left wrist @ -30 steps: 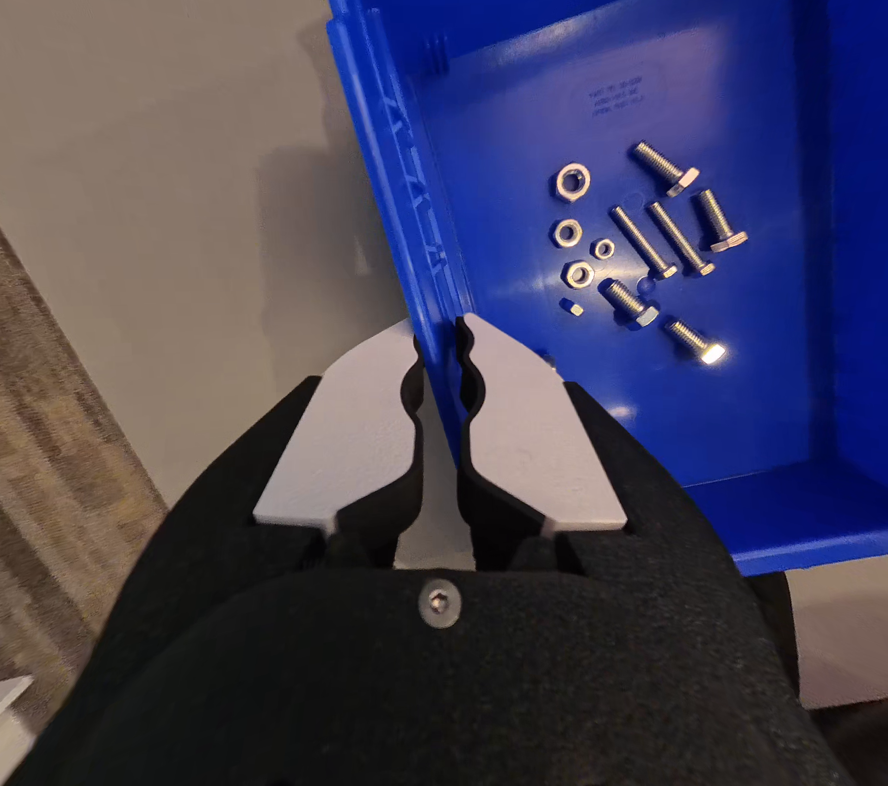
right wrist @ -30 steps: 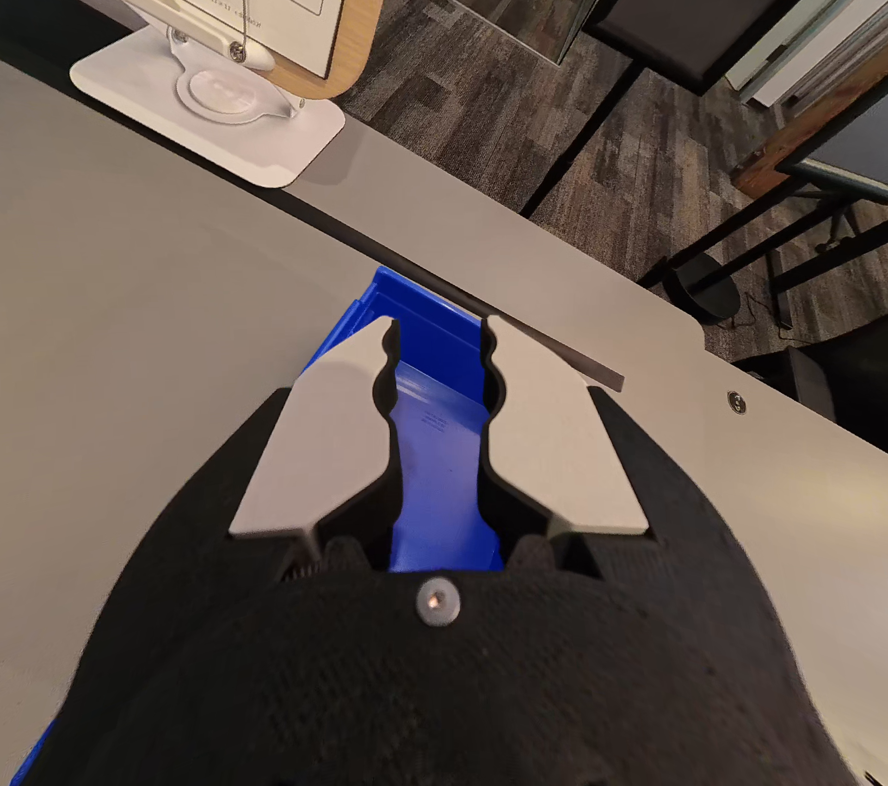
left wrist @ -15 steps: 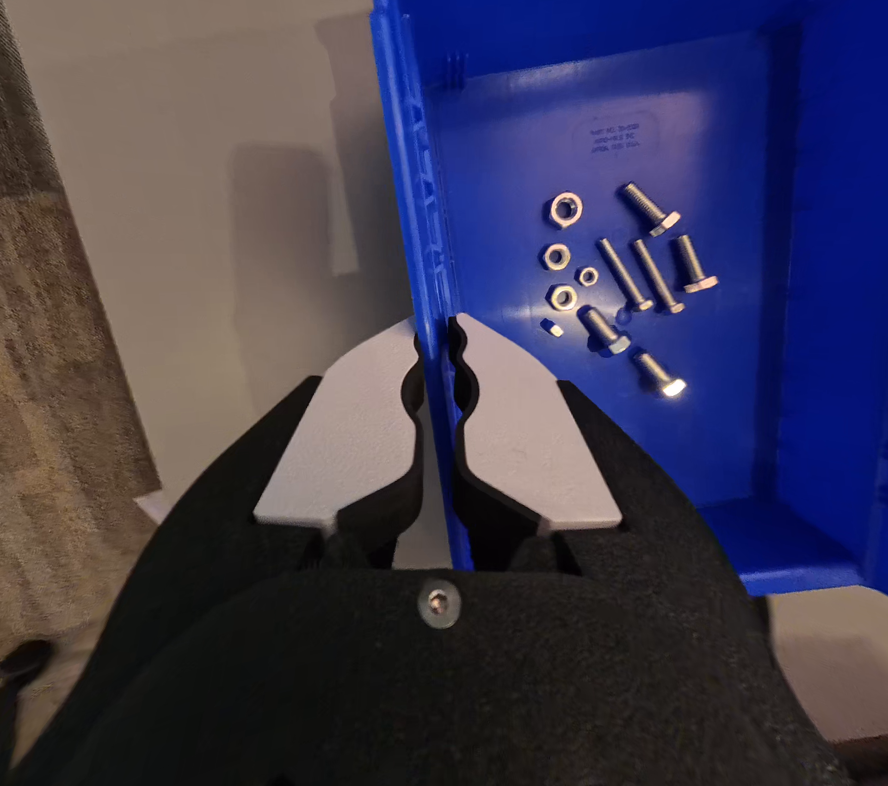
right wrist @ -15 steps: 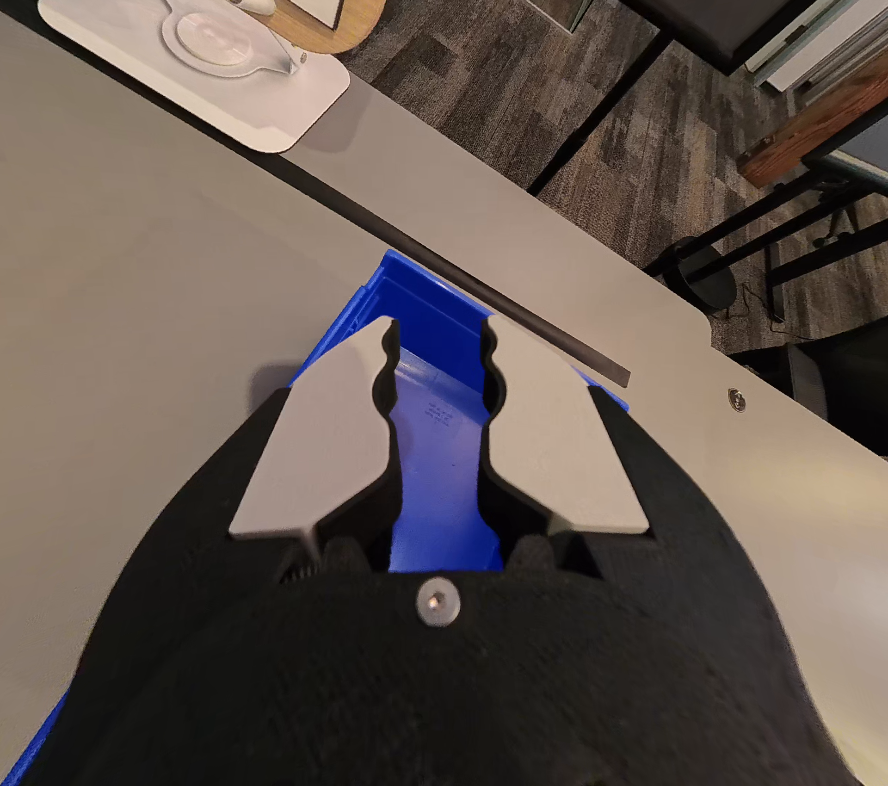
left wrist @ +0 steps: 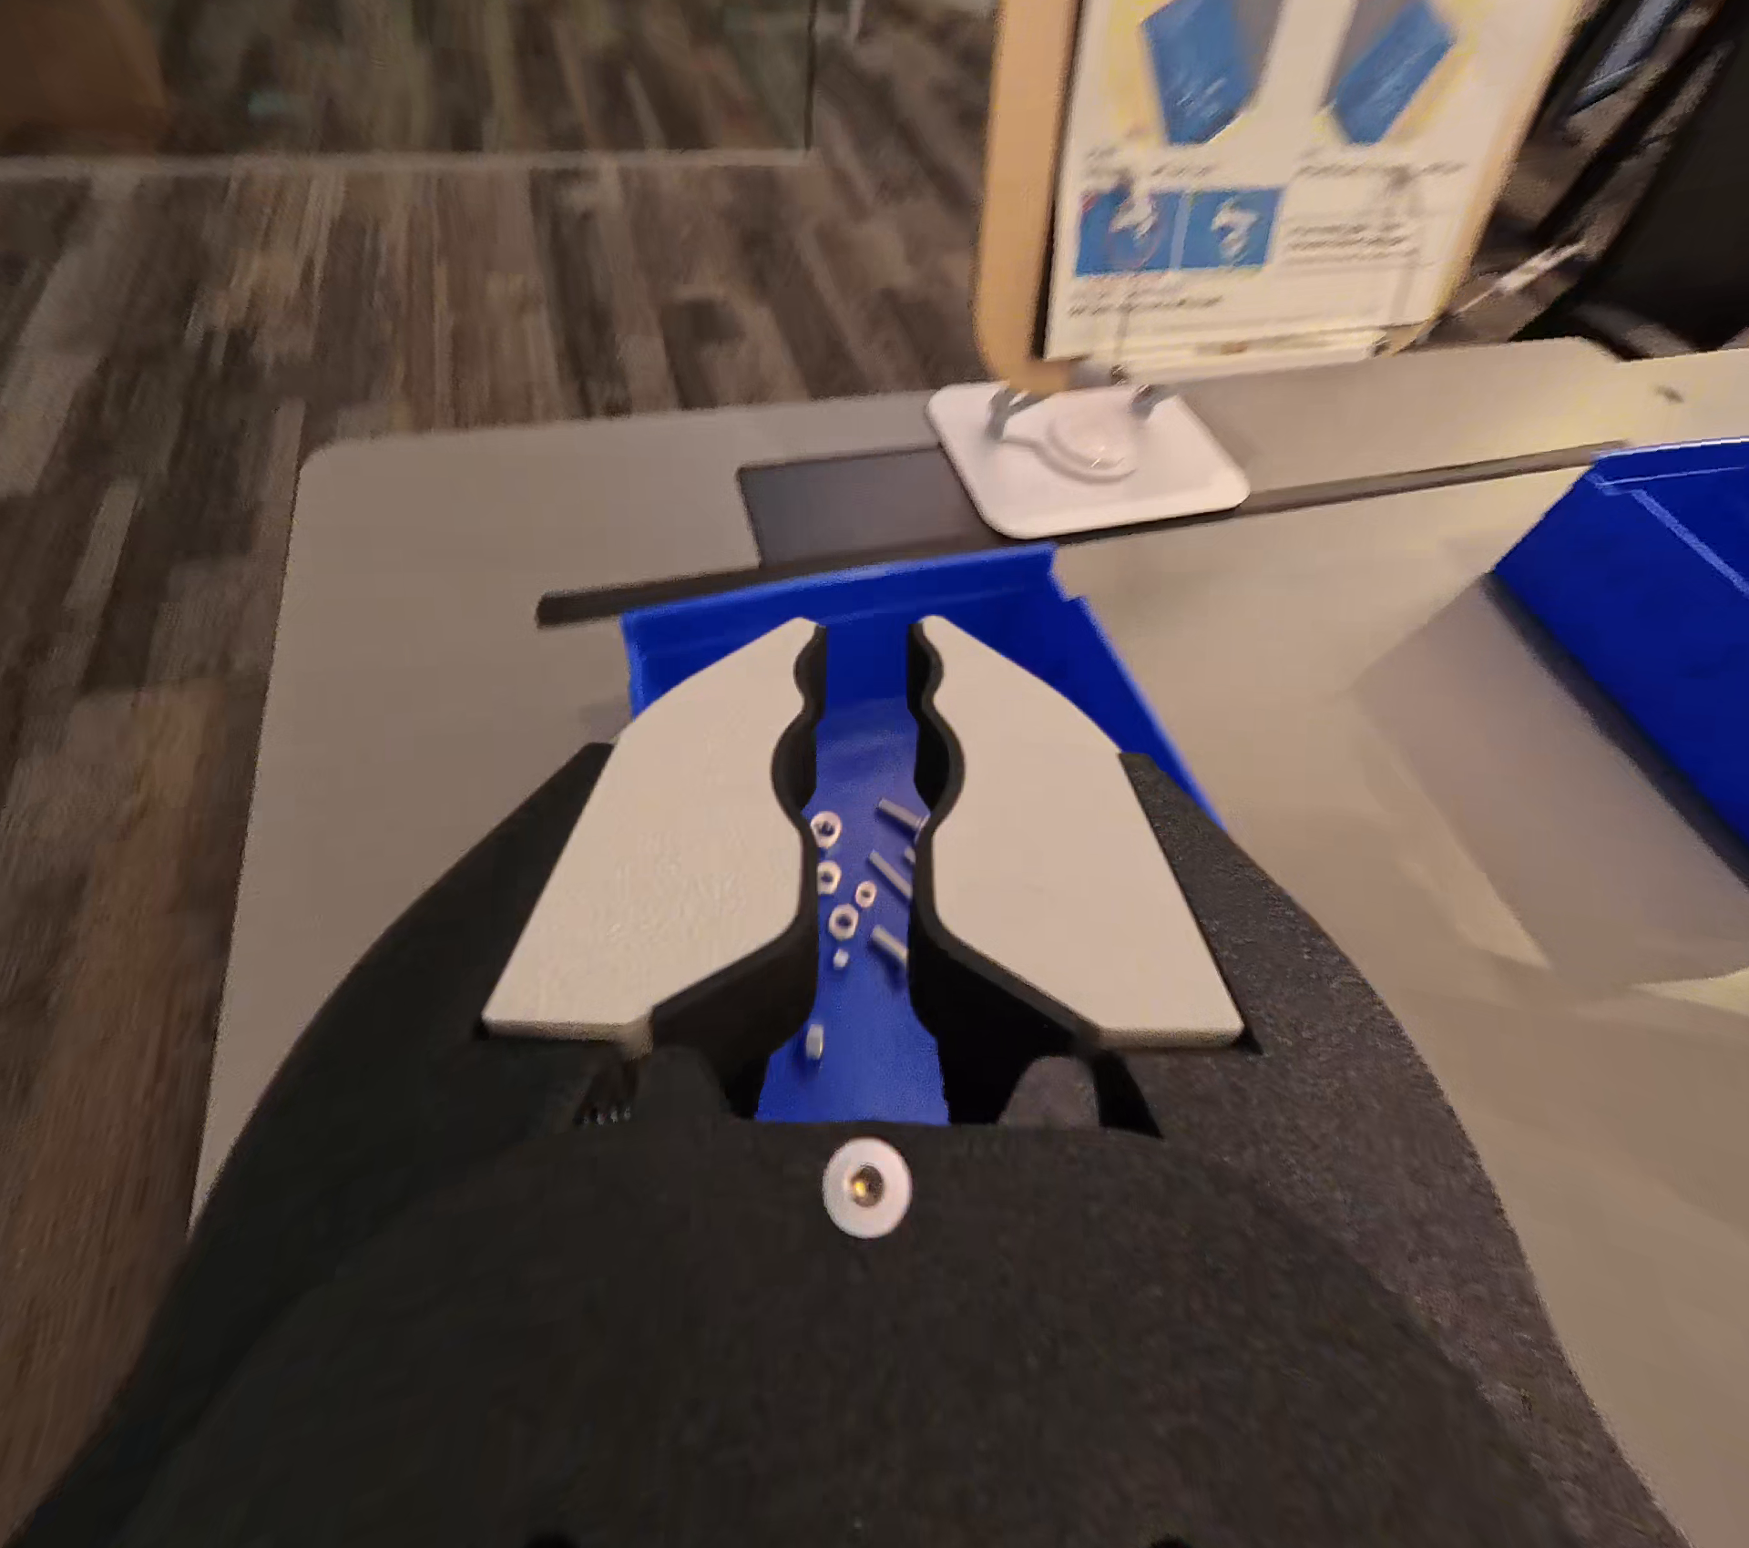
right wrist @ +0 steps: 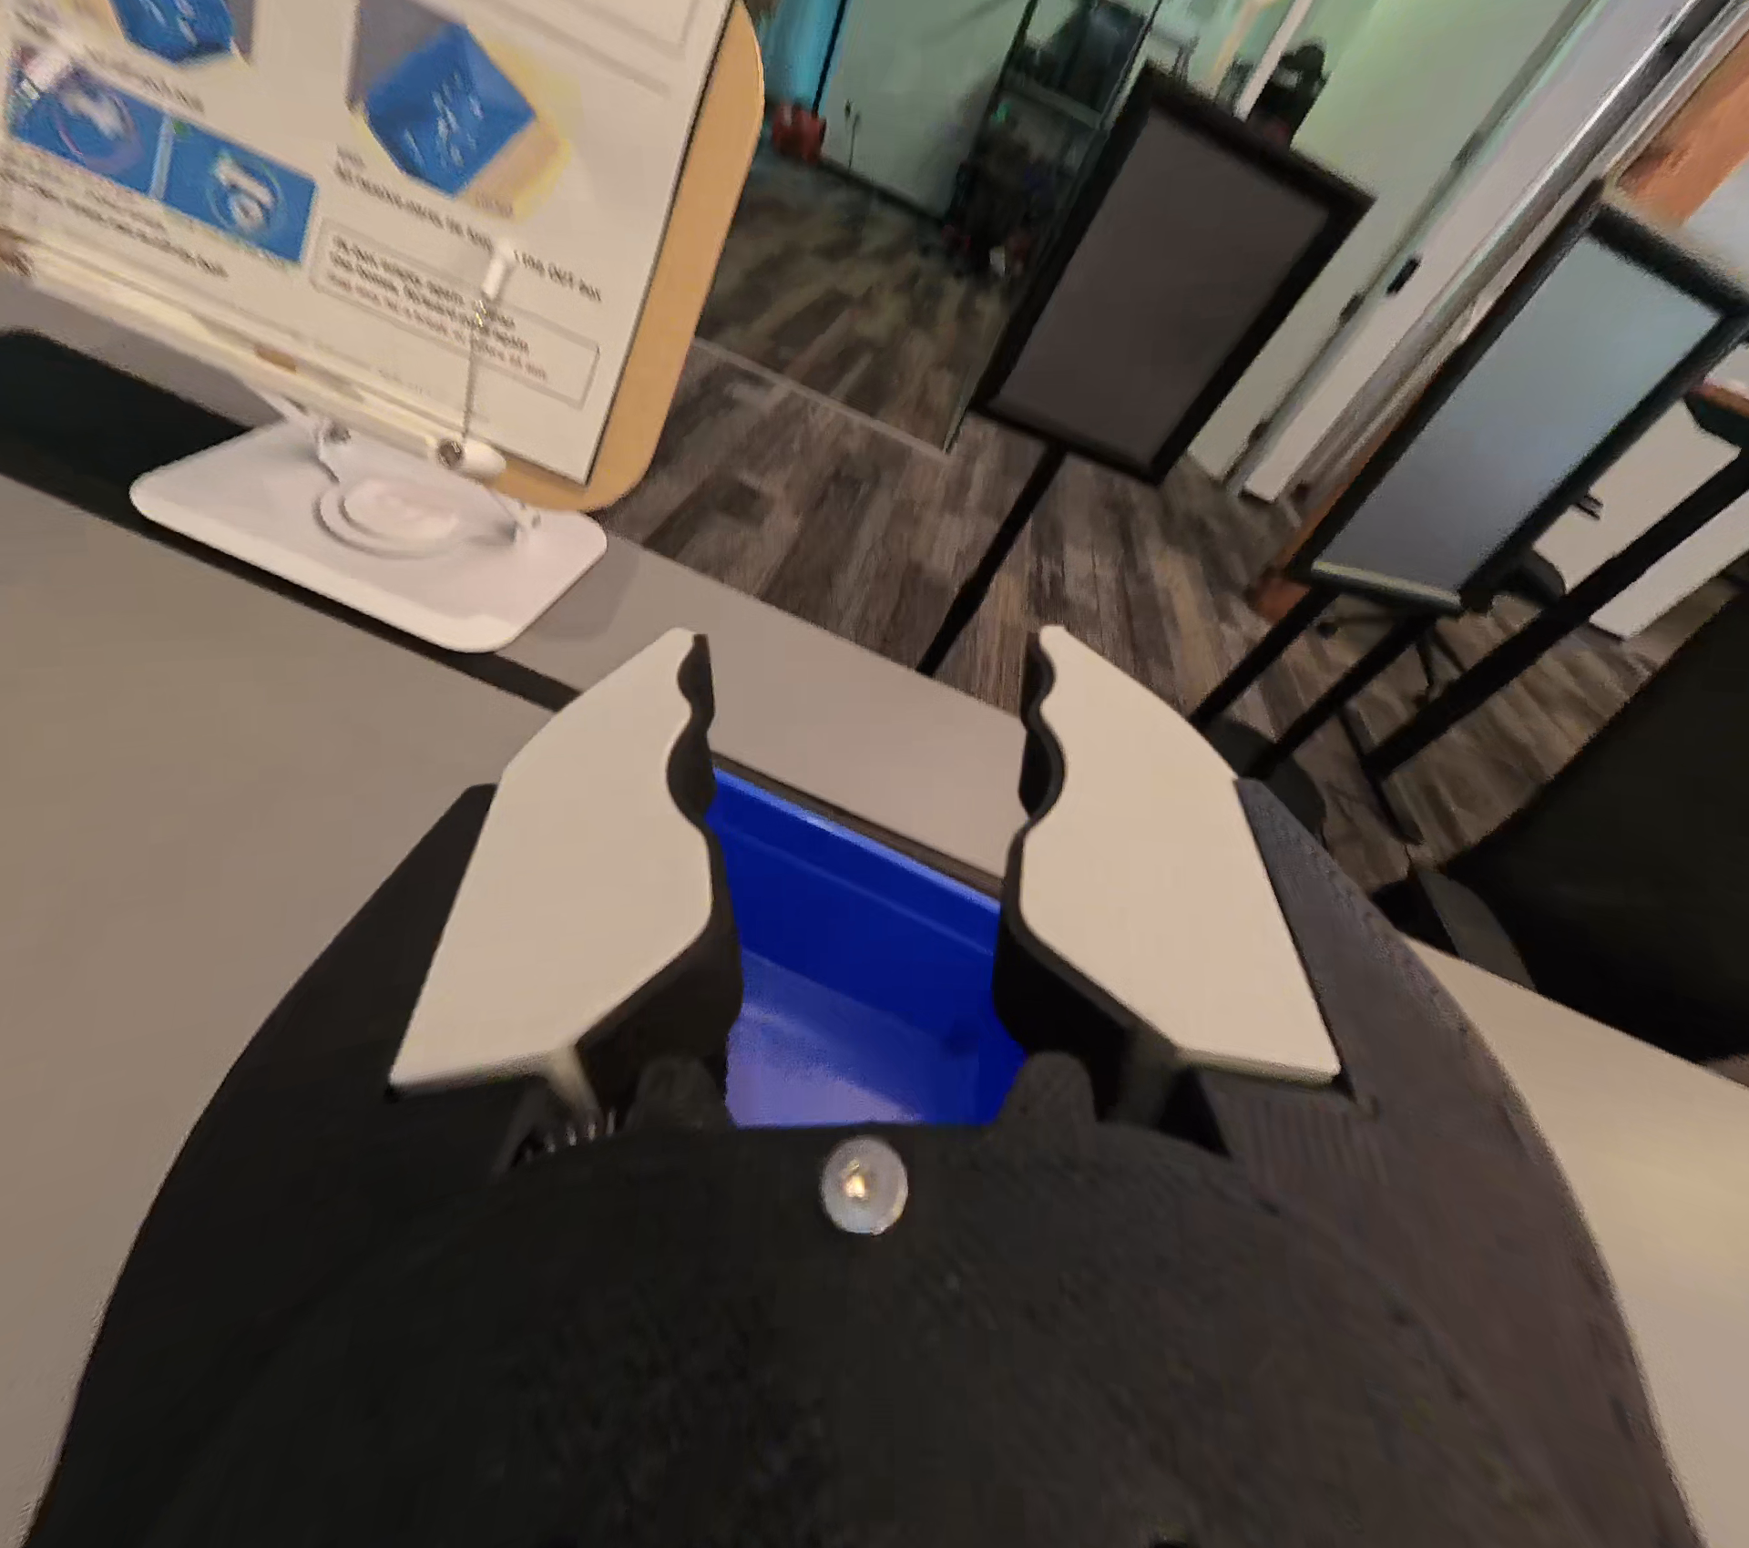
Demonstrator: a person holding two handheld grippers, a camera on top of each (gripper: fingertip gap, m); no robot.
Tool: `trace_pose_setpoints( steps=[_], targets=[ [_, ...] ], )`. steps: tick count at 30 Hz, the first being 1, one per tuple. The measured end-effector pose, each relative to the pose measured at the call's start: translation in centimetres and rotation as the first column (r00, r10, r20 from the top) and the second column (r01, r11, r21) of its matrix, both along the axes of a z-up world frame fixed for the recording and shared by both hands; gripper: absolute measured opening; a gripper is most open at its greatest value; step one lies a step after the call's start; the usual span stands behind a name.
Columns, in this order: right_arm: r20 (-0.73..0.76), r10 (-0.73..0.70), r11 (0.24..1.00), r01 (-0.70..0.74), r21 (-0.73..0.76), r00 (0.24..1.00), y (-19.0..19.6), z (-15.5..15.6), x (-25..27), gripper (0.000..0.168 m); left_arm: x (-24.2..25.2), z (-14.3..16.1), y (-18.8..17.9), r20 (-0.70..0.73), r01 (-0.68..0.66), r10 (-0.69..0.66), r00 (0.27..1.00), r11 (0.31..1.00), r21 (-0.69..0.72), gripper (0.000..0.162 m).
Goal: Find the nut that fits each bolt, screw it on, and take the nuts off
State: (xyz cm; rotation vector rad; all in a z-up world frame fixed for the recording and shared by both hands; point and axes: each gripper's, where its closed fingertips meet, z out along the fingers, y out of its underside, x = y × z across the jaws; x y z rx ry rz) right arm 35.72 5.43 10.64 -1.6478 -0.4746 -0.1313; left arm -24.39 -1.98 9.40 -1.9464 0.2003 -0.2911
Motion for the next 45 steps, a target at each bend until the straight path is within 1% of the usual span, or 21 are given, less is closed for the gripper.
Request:
trace_pose_setpoints(
  steps=[2, 5, 7, 10, 11, 12, 14, 16, 19, 20, 22, 24, 26, 28, 30, 32, 34, 36, 40, 43, 45],
  targets=[
    [-0.023, 0.039, 0.997, -0.038, 0.061, 0.999, -0.6, 1.0, -0.3, 0.064, 1.1, 1.1, -0.2, 0.005, 0.052, -0.052, 0.999, 0.996, 0.077, 0.015],
    [-0.05, 0.086, 0.994, -0.082, 0.074, 0.995, -0.9, 1.3, -0.6, 0.064, 2.7, 2.6, -0.9, 0.034, 0.135, -0.144, 0.989, 0.974, 0.181, 0.021],
    [-0.065, 0.115, 0.989, -0.108, 0.098, 0.991, -1.0, 1.6, -0.8, 0.064, 3.3, 4.3, -1.5, 0.018, 0.153, -0.165, 0.986, 0.944, 0.292, 0.019],
    [-0.089, 0.183, 0.969, -0.165, 0.183, 0.979, -1.5, 2.7, -1.5, 0.057, 4.1, 6.8, -3.2, -0.005, 0.156, -0.175, 0.985, 0.864, 0.479, 0.017],
    [-0.1, 0.211, 0.961, -0.188, 0.201, 0.972, -1.8, 2.9, -1.9, 0.056, 4.3, 7.3, -3.7, -0.008, 0.147, -0.167, 0.986, 0.841, 0.521, 0.014],
    [-0.114, 0.242, 0.954, -0.214, 0.212, 0.964, -2.0, 3.1, -2.3, 0.057, 4.4, 7.4, -3.9, -0.018, 0.147, -0.162, 0.987, 0.836, 0.528, 0.011],
    [-0.144, 0.317, 0.935, -0.284, 0.214, 0.937, -2.4, 3.2, -3.5, 0.06, 4.9, 6.5, -4.0, -0.034, 0.165, -0.17, 0.985, 0.863, 0.478, 0.013],
    [-0.172, 0.4, 0.907, -0.362, 0.217, 0.9, -2.9, 3.3, -4.6, 0.063, 5.8, 5.8, -4.1, -0.061, 0.2, -0.194, 0.979, 0.869, 0.453, 0.012],
    [-0.213, 0.473, 0.873, -0.42, 0.249, 0.855, -3.4, 3.8, -5.2, 0.06, 7.5, 4.5, -4.2, -0.085, 0.261, -0.248, 0.965, 0.881, 0.395, 0.013],
    [-0.234, 0.493, 0.861, -0.431, 0.272, 0.838, -3.7, 4.2, -5.1, 0.055, 7.9, 3.9, -4.3, -0.108, 0.278, -0.256, 0.961, 0.884, 0.376, 0.012],
    [-0.273, 0.548, 0.822, -0.448, 0.353, 0.79, -4.6, 5.6, -4.5, 0.038, 8.1, 3.2, -4.6, -0.146, 0.288, -0.251, 0.957, 0.888, 0.358, 0.011],
    [-0.291, 0.603, 0.77, -0.447, 0.455, 0.743, -6.0, 7.4, -3.7, 0.027, 8.4, 3.2, -5.3, -0.125, 0.302, -0.275, 0.953, 0.88, 0.367, 0.013],
    [-0.292, 0.635, 0.736, -0.445, 0.511, 0.715, -7.1, 8.5, -3.0, 0.014, 8.4, 2.8, -6.1, -0.105, 0.32, -0.303, 0.947, 0.879, 0.355, 0.013],
    [-0.288, 0.656, 0.712, -0.446, 0.542, 0.698, -8.1, 9.1, -2.5, 0.005, 7.8, 1.0, -6.3, -0.124, 0.317, -0.293, 0.948, 0.906, 0.279, 0.012],
    [-0.251, 0.692, 0.684, -0.505, 0.527, 0.676, -9.2, 8.9, -2.7, 0.001, 7.1, -2.3, -6.4, -0.163, 0.316, -0.293, 0.942, 0.939, 0.138, 0.012],
    [-0.202, 0.7, 0.679, -0.552, 0.484, 0.685, -9.8, 8.3, -2.7, 0.001, 6.8, -5.8, -6.8, -0.152, 0.326, -0.326, 0.933, 0.945, -0.023, 0.012],
    [-0.155, 0.656, 0.713, -0.539, 0.448, 0.739, -9.5, 7.5, -2.0, 0.001, 5.7, -8.6, -6.8, -0.169, 0.268, -0.293, 0.941, 0.951, -0.157, 0.011],
    [-0.104, 0.627, 0.737, -0.543, 0.403, 0.772, -9.2, 6.5, -1.7, 0.001, 4.9, -10.4, -6.8, -0.214, 0.216, -0.272, 0.938, 0.943, -0.252, 0.011],
    [-0.081, 0.632, 0.758, -0.592, 0.274, 0.771, -8.3, 4.1, -2.4, 0.005, 3.8, -12.9, -6.4, -0.329, 0.118, -0.264, 0.907, 0.908, -0.402, 0.012],
    [-0.078, 0.644, 0.751, -0.609, 0.255, 0.761, -7.7, 3.4, -3.4, 0.01, 2.8, -15.1, -6.2, -0.406, 0.044, -0.298, 0.864, 0.848, -0.529, 0.013],
    [-0.084, 0.671, 0.73, -0.637, 0.248, 0.737, -7.7, 3.3, -4.3, 0.013, 2.7, -15.9, -5.8, -0.41, 0.026, -0.303, 0.86, 0.829, -0.558, 0.013]
  ],
)
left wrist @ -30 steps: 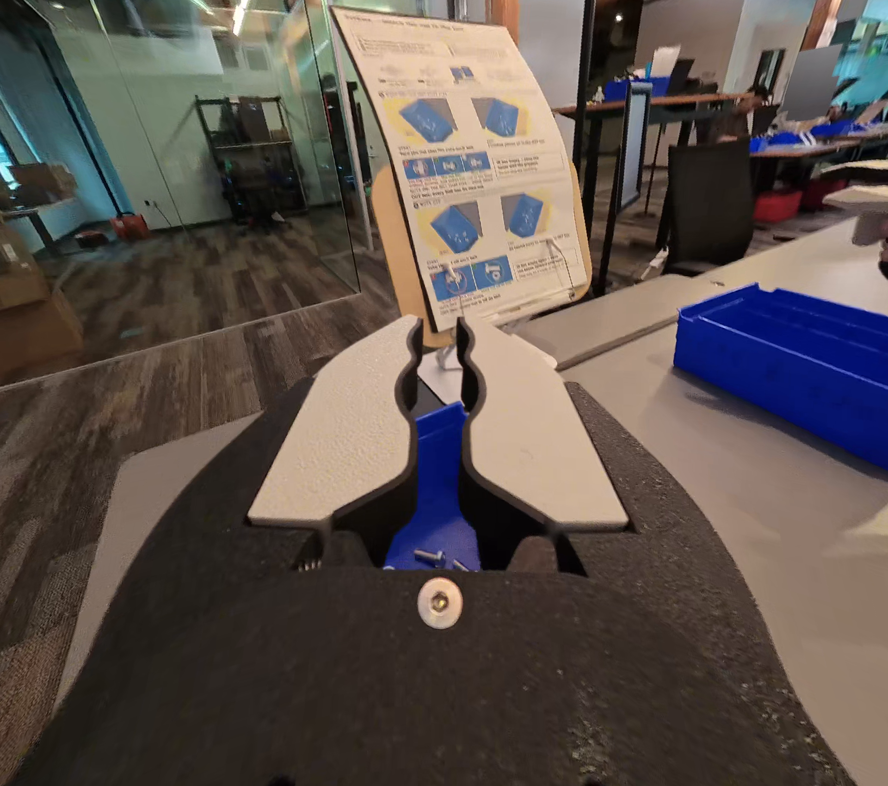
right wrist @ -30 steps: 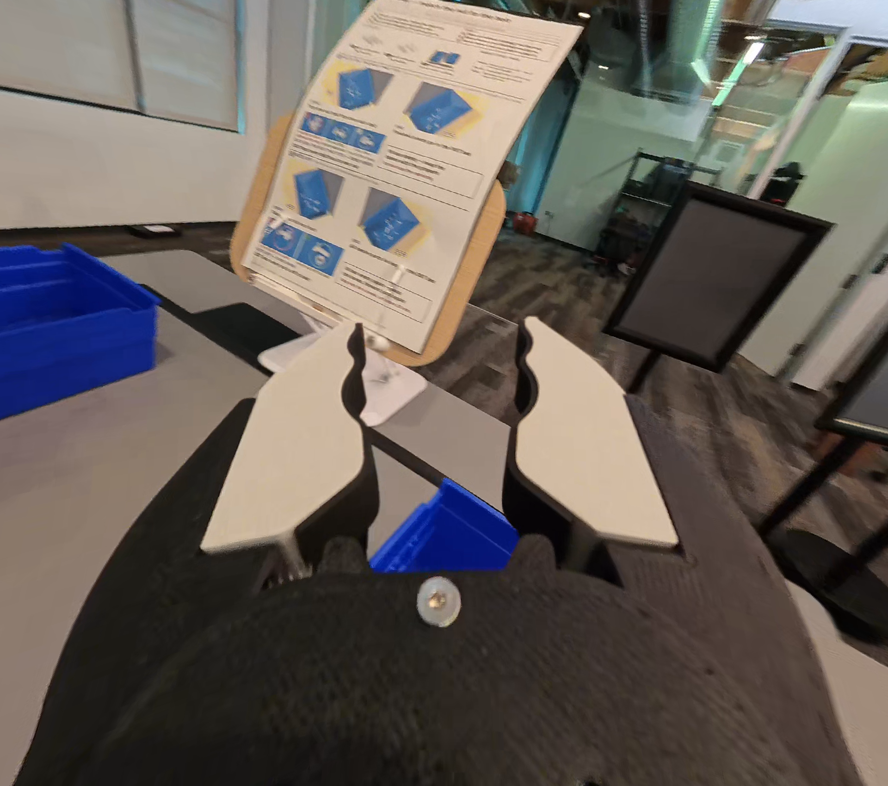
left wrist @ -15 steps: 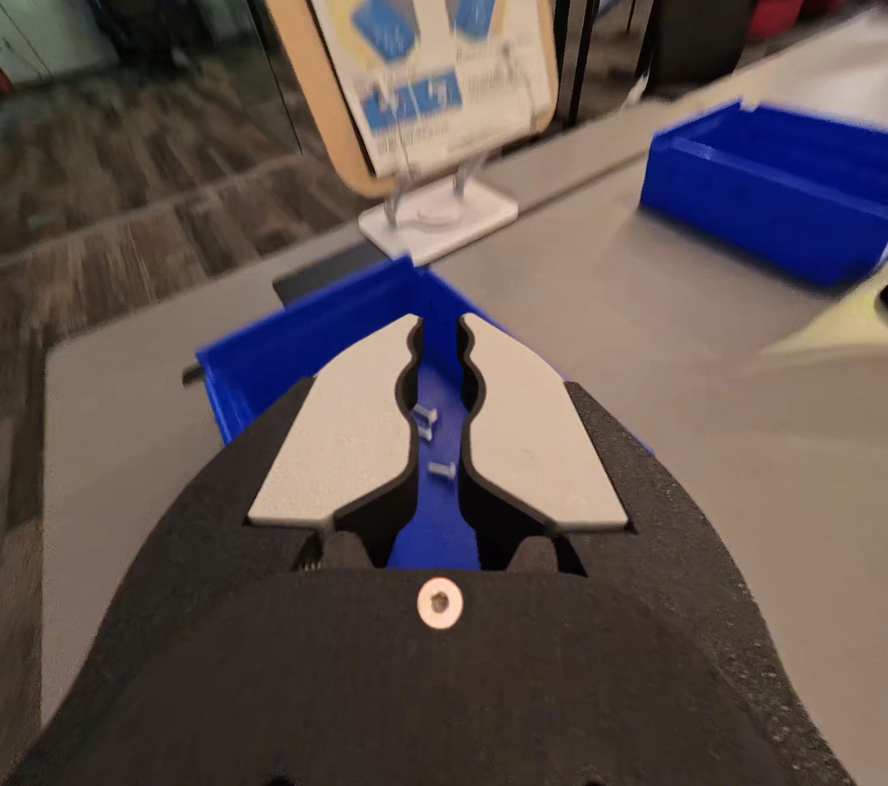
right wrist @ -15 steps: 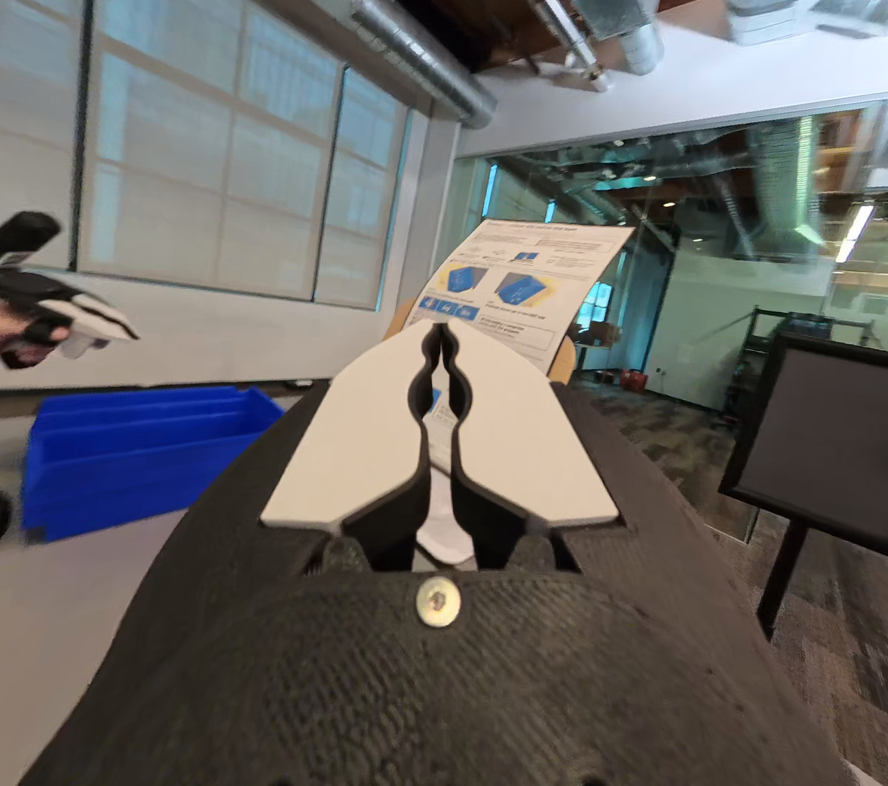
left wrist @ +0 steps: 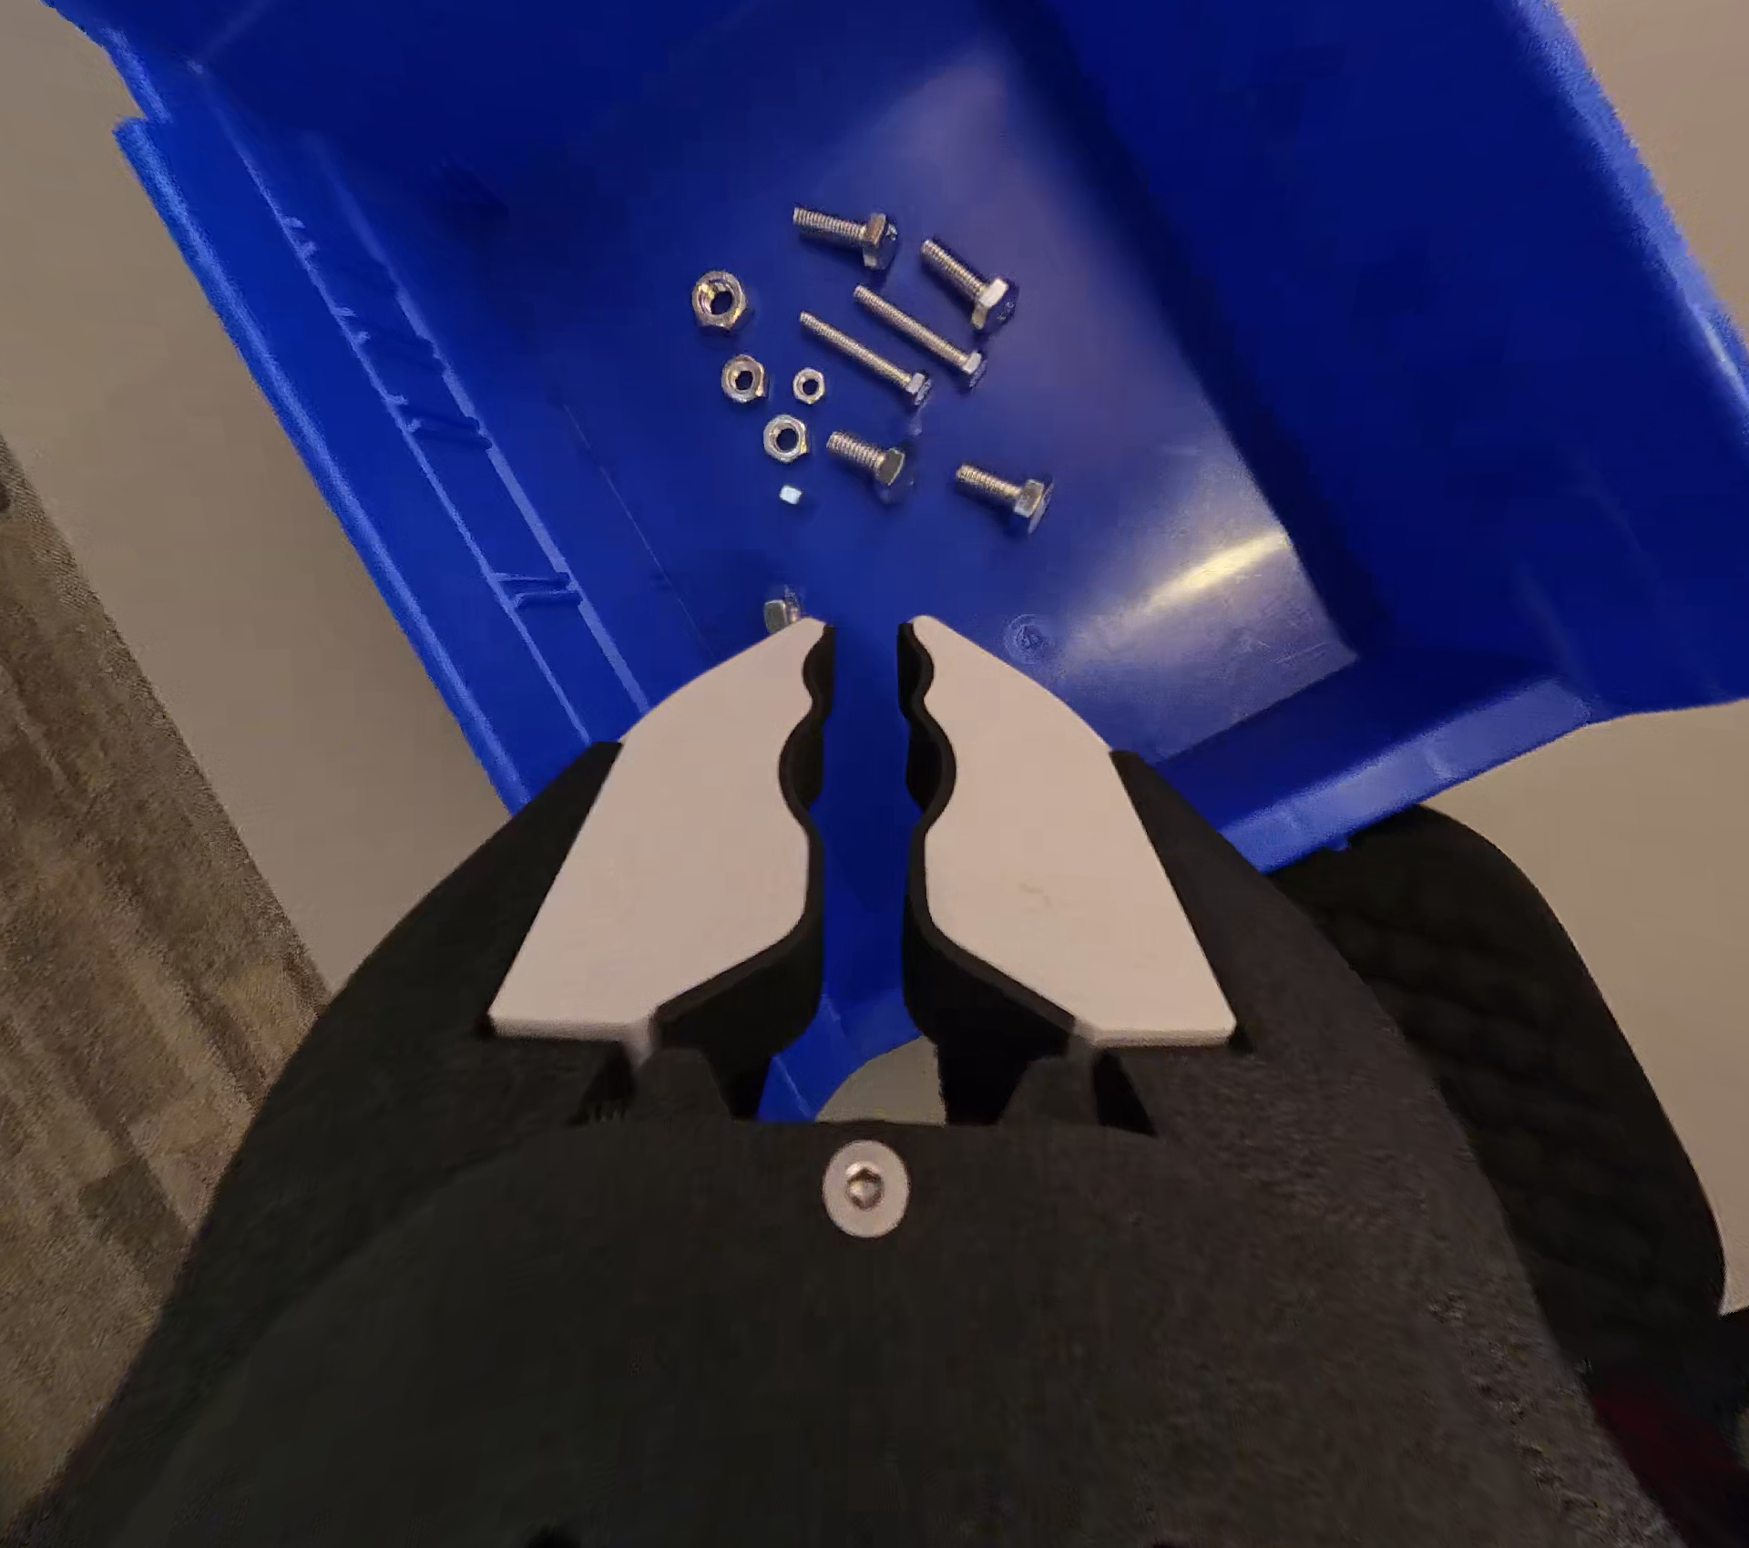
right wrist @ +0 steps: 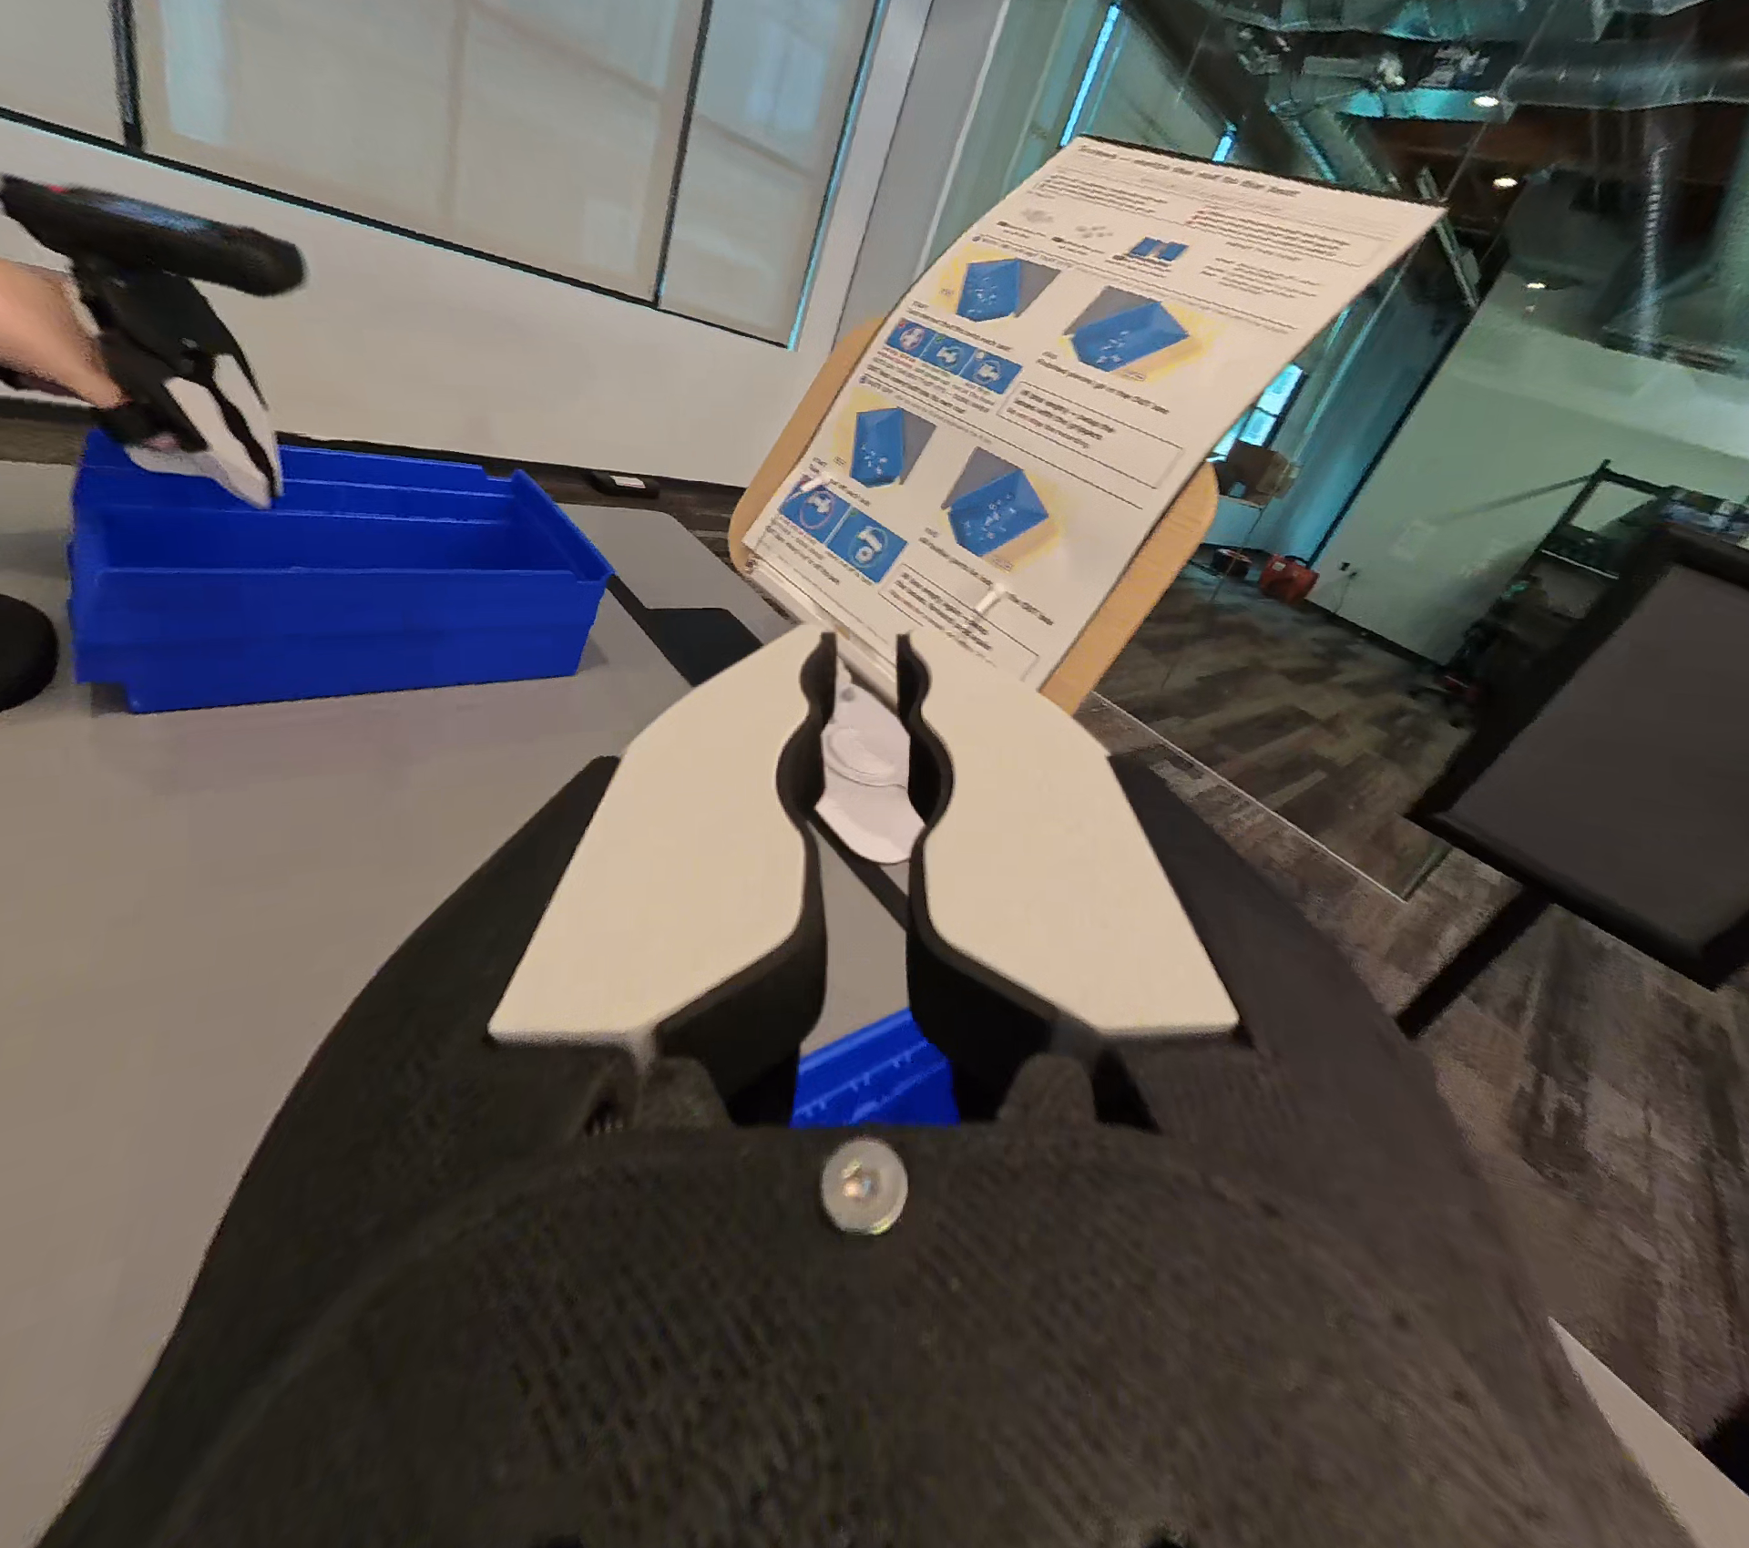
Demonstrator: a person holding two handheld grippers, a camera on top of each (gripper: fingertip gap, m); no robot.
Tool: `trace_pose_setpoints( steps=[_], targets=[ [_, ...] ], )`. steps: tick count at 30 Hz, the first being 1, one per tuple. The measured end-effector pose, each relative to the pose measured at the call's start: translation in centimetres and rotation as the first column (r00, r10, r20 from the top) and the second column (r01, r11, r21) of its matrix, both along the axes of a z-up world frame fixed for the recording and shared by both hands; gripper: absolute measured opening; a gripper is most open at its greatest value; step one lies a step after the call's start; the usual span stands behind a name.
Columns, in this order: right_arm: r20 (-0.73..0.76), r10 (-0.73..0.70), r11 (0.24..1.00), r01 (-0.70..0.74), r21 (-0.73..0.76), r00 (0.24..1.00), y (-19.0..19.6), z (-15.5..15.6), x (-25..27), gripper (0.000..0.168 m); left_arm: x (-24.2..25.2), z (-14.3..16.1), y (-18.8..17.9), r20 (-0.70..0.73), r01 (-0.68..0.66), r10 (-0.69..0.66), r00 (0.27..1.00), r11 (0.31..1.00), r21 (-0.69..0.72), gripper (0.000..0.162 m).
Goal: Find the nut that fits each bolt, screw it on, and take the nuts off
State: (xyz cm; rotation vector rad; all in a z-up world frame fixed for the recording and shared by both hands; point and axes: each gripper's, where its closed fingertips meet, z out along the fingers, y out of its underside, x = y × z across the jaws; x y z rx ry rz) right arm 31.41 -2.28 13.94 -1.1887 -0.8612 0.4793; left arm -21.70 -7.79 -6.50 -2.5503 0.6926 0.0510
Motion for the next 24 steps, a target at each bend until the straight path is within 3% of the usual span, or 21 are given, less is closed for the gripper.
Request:
trace_pose_setpoints(
  steps=[7, 16, 21, 24],
  targets=[
    [0.079, 0.011, 1.0, -0.012, 0.006, 0.997, 0.3, -0.9, -1.7, 0.02, -0.6, -2.3, 1.0, -0.073, -0.007, 0.002, 0.997, 0.997, -0.073, 0.017],
    [-0.055, 0.095, 0.995, -0.097, -0.025, 0.994, -0.2, 0.2, -1.0, 0.02, -2.4, -5.3, 1.7, -0.301, -0.051, -0.009, 0.954, 0.981, -0.19, 0.014],
    [-0.024, 0.071, 0.996, -0.072, -0.045, 0.997, 0.4, -0.5, -0.8, 0.021, -2.9, -6.3, 1.9, -0.303, -0.076, 0.0, 0.953, 0.968, -0.241, 0.021],
    [-0.06, 0.145, 0.987, -0.149, -0.066, 0.988, -0.3, -0.1, -1.7, 0.021, -3.0, -6.5, 2.3, -0.335, -0.068, -0.014, 0.942, 0.97, -0.232, 0.018]
  ],
)
